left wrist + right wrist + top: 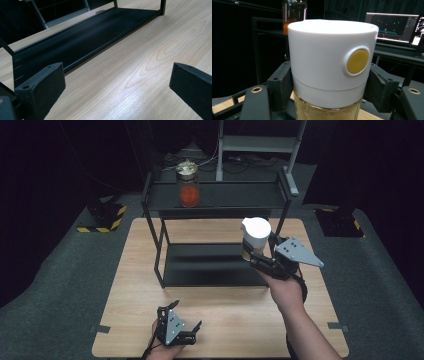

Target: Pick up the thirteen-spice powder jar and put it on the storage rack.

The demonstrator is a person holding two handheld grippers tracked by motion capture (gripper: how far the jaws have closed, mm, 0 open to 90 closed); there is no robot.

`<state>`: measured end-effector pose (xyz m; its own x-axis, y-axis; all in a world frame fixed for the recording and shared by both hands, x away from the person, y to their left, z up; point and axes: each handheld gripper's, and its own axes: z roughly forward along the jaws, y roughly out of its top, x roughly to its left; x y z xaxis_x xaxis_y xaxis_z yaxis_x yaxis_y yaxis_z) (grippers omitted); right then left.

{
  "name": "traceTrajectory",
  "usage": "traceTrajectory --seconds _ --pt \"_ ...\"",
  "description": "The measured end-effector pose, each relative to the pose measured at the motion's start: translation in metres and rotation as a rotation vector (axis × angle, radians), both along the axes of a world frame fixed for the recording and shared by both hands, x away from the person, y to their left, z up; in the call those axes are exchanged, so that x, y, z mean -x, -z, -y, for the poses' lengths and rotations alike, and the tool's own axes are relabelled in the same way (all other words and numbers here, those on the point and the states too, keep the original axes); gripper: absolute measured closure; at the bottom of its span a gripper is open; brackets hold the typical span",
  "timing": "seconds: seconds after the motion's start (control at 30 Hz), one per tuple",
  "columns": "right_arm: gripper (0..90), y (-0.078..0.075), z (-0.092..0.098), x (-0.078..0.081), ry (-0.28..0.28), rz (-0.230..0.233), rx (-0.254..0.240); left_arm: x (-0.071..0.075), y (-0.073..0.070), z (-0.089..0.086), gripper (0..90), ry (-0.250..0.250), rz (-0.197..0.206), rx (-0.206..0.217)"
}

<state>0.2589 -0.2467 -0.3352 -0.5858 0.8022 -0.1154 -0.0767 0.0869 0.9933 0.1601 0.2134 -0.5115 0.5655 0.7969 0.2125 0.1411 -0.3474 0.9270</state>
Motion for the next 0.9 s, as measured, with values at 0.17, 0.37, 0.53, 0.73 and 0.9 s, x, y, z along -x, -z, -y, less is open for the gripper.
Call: traceTrajectory --seconds 0.17,0.37,0.53,0.73,0.9 --pt "29.7 -0.006 -0.004 -0.005 0.002 0.011 -0.004 0.001 0.000 0.001 0.5 -0.002 0.003 -0.008" --pt "29.7 -0.014 -0.008 -0.012 0.000 0.016 -0.016 0.002 0.000 0.004 0.5 -0.001 0.010 -0.027" --pt "29.7 -0.020 -0.012 -0.016 0.002 0.024 -0.021 0.002 0.000 0.004 0.6 -0.001 0.012 -0.024" --pt "29.7 -0.028 -0.016 -0.020 0.002 0.037 -0.031 0.003 0.001 0.003 0.5 -0.001 0.017 -0.017" --pt "29.7 -0.036 -0.018 -0.024 0.004 0.048 -0.042 0.002 0.001 0.002 0.5 -0.001 0.016 -0.015"
